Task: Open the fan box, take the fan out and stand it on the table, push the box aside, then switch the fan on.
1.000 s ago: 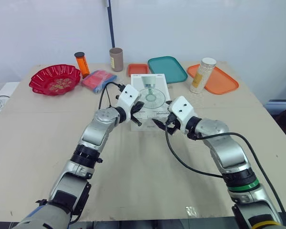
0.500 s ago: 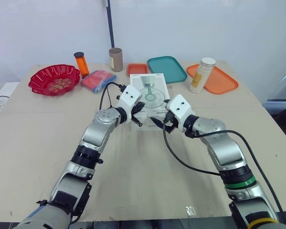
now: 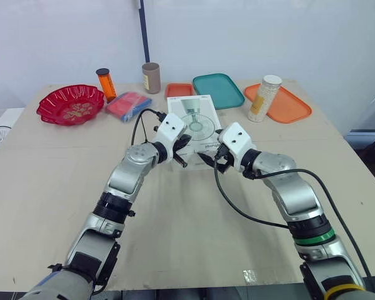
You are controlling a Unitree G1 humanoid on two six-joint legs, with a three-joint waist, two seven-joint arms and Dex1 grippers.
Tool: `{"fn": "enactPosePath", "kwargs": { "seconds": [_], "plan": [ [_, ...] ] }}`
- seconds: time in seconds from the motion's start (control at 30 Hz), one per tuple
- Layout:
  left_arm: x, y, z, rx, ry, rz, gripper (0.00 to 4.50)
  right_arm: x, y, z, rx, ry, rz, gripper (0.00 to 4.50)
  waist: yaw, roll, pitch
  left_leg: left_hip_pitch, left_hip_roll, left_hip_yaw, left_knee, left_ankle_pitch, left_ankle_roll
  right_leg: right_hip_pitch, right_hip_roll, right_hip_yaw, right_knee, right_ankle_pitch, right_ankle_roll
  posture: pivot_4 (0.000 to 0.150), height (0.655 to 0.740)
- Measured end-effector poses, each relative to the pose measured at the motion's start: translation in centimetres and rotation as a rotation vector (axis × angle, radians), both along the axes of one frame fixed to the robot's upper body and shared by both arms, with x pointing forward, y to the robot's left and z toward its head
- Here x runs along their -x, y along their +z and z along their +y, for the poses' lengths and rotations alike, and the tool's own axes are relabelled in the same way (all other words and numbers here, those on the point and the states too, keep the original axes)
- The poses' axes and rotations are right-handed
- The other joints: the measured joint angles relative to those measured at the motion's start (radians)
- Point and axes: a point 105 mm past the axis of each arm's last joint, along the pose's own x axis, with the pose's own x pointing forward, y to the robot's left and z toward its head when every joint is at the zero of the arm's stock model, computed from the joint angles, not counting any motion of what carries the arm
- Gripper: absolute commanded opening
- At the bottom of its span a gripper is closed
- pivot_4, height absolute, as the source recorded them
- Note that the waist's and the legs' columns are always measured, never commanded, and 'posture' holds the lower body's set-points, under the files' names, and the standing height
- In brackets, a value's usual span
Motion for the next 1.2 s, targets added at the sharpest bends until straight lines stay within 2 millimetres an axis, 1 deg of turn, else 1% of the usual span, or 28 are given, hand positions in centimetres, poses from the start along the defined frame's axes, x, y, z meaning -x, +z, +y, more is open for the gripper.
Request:
{"fn": "enactPosePath", "kwargs": {
  "seconds": [0.1, 0.2, 0.27, 0.53, 0.7, 0.83, 1.2],
  "plan": [
    [0.1, -0.1, -0.1, -0.002, -0.008, 0.001, 0.03, -0.1, 0.3, 0.1, -0.003, 0.002, -0.007, 4.50, 0.000, 0.000, 0.000, 0.000, 0.000, 0.000, 0.000, 0.000, 0.000, 0.000, 0.000, 0.000, 0.000, 0.000, 0.000, 0.150, 0.7400],
    [0.4, 0.0, -0.3, -0.004, -0.019, -0.003, 0.03, -0.4, 1.4, 0.0, -0.024, -0.007, -0.038, 4.50, 0.000, 0.000, 0.000, 0.000, 0.000, 0.000, 0.000, 0.000, 0.000, 0.000, 0.000, 0.000, 0.000, 0.000, 0.000, 0.150, 0.7400],
    [0.5, -0.1, -0.3, -0.003, -0.021, -0.002, 0.03, -0.4, 1.8, -0.1, -0.031, -0.014, -0.049, 4.50, 0.001, 0.000, 0.000, 0.000, 0.000, 0.000, 0.000, 0.000, 0.000, 0.000, 0.000, 0.000, 0.000, 0.000, 0.000, 0.150, 0.7400],
    [0.7, -0.1, -0.2, -0.003, -0.025, -0.001, 0.03, -0.5, 1.6, -0.1, -0.034, -0.010, -0.037, 4.50, 0.000, 0.000, 0.000, 0.000, 0.000, 0.000, 0.000, 0.000, 0.000, 0.000, 0.000, 0.000, 0.000, 0.000, 0.000, 0.150, 0.7400],
    [0.6, -0.1, -0.2, -0.004, -0.024, -0.001, 0.03, -0.3, 1.2, -0.6, -0.020, -0.014, -0.026, 4.50, 0.000, 0.000, 0.000, 0.000, 0.000, 0.000, 0.000, 0.000, 0.000, 0.000, 0.000, 0.000, 0.000, 0.000, 0.000, 0.150, 0.7400],
    [0.7, -0.2, -0.2, -0.005, -0.025, -0.001, 0.03, -0.1, 0.4, -0.9, -0.012, -0.014, -0.005, 4.50, 0.000, 0.000, 0.000, 0.000, 0.000, 0.000, 0.000, 0.000, 0.000, 0.000, 0.000, 0.000, 0.000, 0.000, 0.000, 0.150, 0.7400],
    [0.9, -0.2, -0.2, -0.009, -0.037, 0.007, 0.03, -0.1, 0.4, -0.8, -0.002, -0.014, -0.024, 4.50, 0.000, 0.000, 0.000, 0.000, 0.000, 0.000, 0.000, 0.000, 0.000, 0.000, 0.000, 0.000, 0.000, 0.000, 0.000, 0.150, 0.7400]
  ]
}}
